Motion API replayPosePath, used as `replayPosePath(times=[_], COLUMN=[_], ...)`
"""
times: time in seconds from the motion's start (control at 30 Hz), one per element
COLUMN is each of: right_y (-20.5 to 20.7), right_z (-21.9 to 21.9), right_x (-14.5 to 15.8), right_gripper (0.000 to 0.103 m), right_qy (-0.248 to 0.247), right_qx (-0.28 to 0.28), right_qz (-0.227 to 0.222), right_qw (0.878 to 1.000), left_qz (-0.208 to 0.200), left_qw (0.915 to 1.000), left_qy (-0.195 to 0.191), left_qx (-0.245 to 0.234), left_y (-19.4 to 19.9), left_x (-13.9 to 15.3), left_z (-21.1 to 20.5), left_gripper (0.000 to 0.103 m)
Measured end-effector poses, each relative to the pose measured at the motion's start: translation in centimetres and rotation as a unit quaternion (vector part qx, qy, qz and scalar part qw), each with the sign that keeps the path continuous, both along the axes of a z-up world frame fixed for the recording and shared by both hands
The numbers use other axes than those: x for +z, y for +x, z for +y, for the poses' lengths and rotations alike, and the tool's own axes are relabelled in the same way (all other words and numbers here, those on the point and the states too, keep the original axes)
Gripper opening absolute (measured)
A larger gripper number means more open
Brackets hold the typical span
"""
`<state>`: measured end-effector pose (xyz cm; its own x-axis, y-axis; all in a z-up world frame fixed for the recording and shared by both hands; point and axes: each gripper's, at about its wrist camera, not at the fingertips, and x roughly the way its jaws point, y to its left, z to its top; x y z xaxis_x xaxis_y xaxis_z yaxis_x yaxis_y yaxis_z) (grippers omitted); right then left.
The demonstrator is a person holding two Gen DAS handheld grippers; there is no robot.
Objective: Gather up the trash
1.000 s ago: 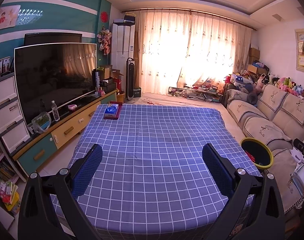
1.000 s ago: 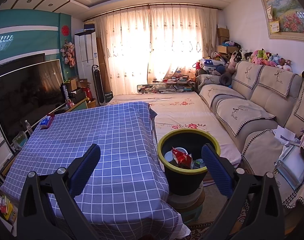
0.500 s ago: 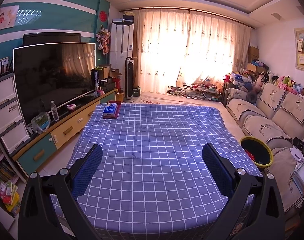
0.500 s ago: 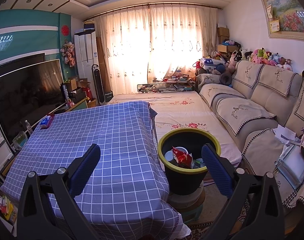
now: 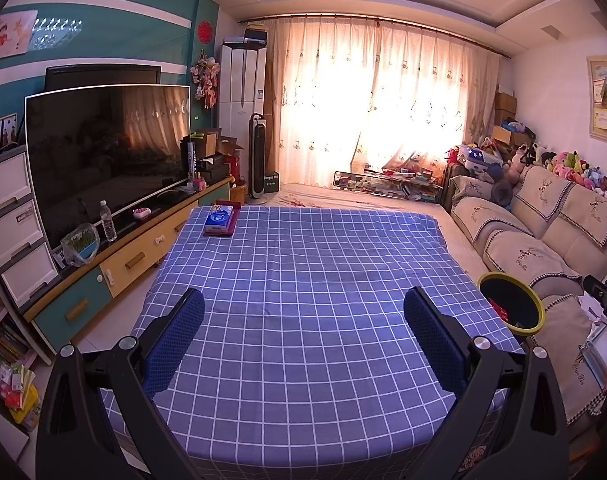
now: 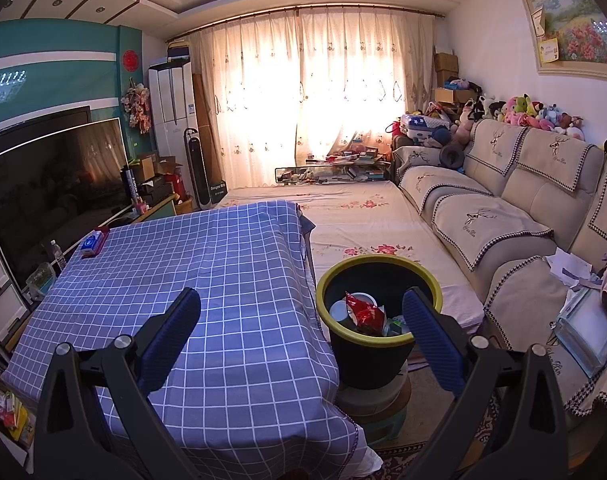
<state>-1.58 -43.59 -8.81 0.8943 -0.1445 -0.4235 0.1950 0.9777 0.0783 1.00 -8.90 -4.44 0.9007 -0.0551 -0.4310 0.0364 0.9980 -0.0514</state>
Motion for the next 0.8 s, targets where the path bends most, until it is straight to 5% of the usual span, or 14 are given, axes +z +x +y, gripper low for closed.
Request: replayPosePath(times=[0.8], right_y=[0.3], right_z=[0.6], right_x=[-0.8], right_gripper=[0.096], right_qy=[0.0], right_qx=[0.005], right_qz=[0.004], right_qw=[1.0], left_qz=[0.022], left_qw=[0.9995], left_qy=[-0.012], left_qx=[-0.018], left_y=[1.6], left_x=[-1.9], left_z=[-0.5], left_gripper=[0.098])
